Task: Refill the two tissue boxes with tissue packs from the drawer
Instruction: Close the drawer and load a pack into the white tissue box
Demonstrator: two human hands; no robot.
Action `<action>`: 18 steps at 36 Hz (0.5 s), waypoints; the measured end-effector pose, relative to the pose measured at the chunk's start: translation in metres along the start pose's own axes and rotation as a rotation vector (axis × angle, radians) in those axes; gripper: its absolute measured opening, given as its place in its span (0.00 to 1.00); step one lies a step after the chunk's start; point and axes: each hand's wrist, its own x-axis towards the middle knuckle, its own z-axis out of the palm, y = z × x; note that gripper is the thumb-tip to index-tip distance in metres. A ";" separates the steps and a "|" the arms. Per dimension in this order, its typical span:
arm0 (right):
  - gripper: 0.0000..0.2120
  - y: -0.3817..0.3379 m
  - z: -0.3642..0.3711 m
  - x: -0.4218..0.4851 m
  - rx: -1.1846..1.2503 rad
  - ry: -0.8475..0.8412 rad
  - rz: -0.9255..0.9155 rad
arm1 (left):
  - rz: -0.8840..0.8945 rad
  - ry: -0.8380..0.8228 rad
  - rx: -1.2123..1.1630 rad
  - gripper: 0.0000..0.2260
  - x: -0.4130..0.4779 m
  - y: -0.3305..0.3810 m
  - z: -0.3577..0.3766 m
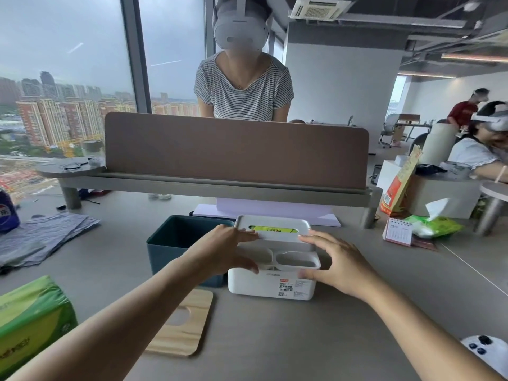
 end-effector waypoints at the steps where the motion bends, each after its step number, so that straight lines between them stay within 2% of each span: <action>1: 0.39 0.000 0.000 0.000 0.010 0.005 -0.001 | -0.009 0.006 -0.008 0.36 0.000 0.000 0.001; 8: 0.38 0.005 0.005 0.000 0.142 -0.016 -0.002 | -0.069 0.025 -0.069 0.34 -0.001 0.006 -0.001; 18: 0.31 -0.002 0.011 0.001 0.260 0.022 0.018 | -0.100 0.058 -0.066 0.32 -0.005 0.012 -0.001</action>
